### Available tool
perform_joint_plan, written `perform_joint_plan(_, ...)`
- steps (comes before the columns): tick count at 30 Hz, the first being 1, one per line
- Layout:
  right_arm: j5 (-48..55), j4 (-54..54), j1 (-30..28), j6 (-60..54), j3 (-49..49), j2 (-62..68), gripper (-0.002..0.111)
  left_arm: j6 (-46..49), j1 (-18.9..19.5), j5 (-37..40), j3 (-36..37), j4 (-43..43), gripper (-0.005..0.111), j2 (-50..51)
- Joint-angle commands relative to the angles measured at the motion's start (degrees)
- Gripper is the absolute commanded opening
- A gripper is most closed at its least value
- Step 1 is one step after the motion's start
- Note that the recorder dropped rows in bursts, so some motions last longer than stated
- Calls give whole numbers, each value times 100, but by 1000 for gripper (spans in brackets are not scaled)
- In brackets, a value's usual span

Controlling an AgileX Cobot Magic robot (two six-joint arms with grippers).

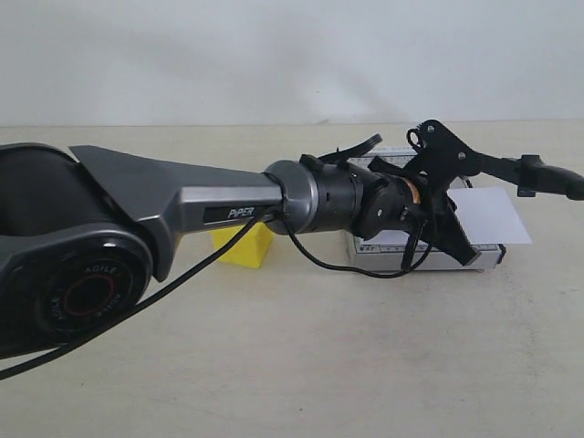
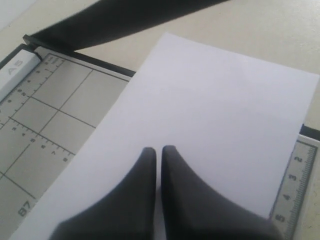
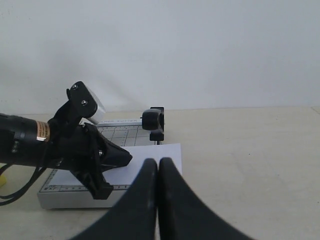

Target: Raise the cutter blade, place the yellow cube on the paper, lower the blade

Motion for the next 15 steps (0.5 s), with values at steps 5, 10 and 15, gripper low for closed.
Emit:
perform_joint_plan(5,-54,-1,-6,-3,0,-27,0,11,-27,-44,28,56,5,-9)
perform_joint_plan(10,-54,-1,-6,-3,0,-27,0,11,-27,-34,28,45,7,-23)
perform_joint_plan(15,-54,-1,-6,-3,0,-27,0,11,-27,-46,28,34,32,-58)
